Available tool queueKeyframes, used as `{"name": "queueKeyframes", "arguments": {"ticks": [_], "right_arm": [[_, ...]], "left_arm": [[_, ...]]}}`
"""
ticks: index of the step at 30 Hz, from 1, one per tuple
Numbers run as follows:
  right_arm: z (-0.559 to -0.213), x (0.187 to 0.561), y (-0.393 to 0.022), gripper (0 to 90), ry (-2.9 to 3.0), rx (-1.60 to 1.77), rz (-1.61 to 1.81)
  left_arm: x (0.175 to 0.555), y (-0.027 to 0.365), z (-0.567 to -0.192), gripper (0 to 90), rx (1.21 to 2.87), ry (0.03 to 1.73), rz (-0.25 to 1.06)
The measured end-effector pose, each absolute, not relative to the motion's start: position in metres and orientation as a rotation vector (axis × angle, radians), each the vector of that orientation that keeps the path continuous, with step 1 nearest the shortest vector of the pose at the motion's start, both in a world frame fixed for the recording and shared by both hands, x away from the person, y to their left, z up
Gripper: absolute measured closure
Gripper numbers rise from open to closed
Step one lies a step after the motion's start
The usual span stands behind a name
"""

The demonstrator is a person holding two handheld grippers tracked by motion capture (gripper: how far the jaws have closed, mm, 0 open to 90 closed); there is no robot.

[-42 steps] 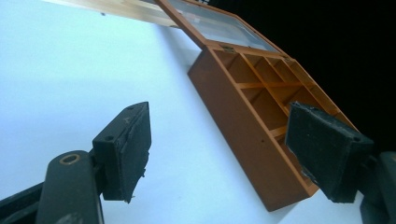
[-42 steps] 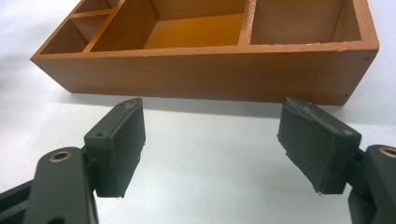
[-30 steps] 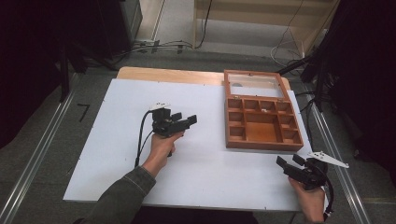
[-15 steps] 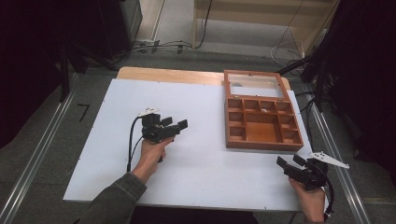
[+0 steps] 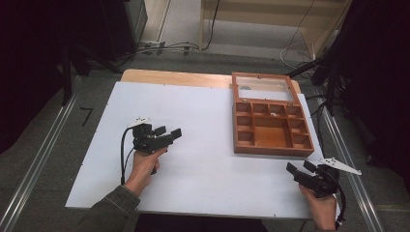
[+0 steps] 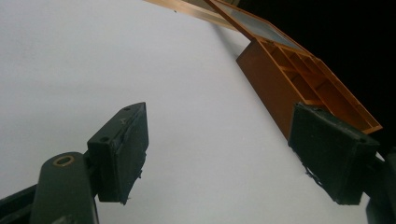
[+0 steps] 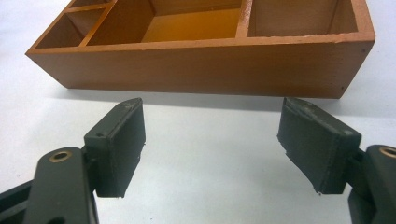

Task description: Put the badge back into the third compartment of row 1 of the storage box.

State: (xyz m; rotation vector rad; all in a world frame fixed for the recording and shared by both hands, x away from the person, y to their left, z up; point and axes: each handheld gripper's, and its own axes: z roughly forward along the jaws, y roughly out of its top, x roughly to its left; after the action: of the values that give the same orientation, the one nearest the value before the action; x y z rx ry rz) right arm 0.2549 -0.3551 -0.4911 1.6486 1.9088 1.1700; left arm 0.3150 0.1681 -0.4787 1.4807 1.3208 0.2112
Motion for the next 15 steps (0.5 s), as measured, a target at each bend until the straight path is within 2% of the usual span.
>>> {"name": "queueKeyframes", "arguments": {"ticks": [15], "right_arm": [[-0.492,0.254,-0.355,21.3,1.910,1.657,1.163]], "left_arm": [[0.298,0.201,-0.489,20.1,1.443,1.372,0.218]]}}
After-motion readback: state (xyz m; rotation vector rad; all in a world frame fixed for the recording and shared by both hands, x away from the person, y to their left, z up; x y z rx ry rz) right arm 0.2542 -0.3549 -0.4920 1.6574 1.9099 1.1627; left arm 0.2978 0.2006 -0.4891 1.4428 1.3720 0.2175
